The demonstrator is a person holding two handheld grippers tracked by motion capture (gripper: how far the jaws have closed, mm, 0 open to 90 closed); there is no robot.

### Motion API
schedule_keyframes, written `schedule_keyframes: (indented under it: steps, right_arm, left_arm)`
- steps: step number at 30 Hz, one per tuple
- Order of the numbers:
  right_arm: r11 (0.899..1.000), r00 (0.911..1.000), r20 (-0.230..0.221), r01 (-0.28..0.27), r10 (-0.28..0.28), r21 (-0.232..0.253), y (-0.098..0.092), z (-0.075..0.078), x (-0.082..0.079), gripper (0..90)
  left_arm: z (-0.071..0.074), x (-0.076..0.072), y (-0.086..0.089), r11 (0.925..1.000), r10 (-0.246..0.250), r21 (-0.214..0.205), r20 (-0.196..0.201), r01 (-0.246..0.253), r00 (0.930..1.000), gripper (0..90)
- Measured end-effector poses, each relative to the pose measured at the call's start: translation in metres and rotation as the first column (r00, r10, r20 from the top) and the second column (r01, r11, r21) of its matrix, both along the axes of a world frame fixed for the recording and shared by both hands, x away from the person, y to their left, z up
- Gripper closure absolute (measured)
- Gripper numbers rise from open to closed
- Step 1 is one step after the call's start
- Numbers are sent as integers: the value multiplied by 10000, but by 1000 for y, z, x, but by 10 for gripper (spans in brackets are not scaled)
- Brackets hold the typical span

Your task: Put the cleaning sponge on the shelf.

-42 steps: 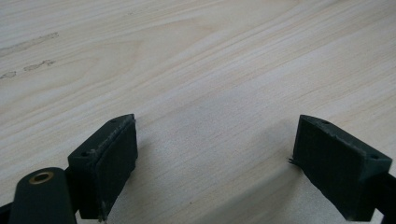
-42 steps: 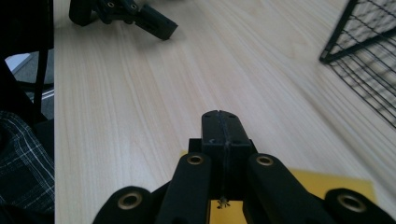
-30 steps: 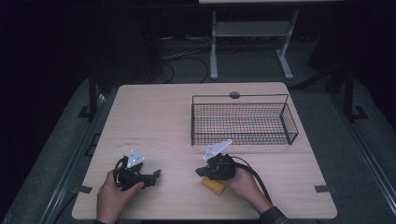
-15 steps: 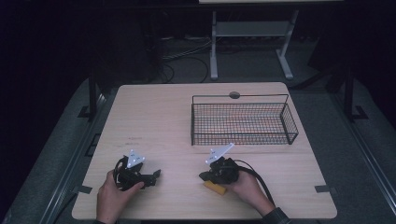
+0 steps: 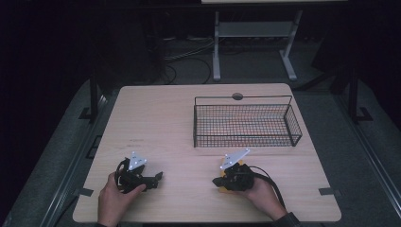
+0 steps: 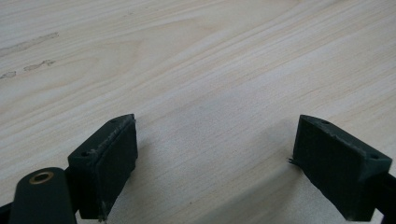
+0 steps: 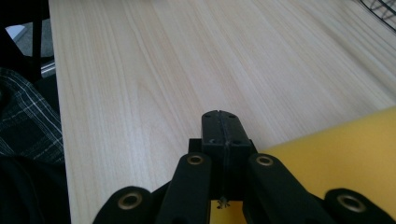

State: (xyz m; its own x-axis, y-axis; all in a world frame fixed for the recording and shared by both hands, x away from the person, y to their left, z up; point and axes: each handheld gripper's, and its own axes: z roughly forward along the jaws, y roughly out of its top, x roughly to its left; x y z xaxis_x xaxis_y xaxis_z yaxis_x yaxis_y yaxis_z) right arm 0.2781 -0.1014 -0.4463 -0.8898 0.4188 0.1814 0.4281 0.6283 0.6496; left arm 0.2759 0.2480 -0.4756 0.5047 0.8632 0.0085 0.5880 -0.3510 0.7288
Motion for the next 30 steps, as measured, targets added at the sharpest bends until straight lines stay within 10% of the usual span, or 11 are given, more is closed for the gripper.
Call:
schedule_keyframes:
  steps: [30]
  right_arm:
    - [9896,9901,144,1401,-1397,-317,-69,4,-7,896]
  left_arm:
    - [0,0,0,10000,-31,59,-17,31,10000,130]
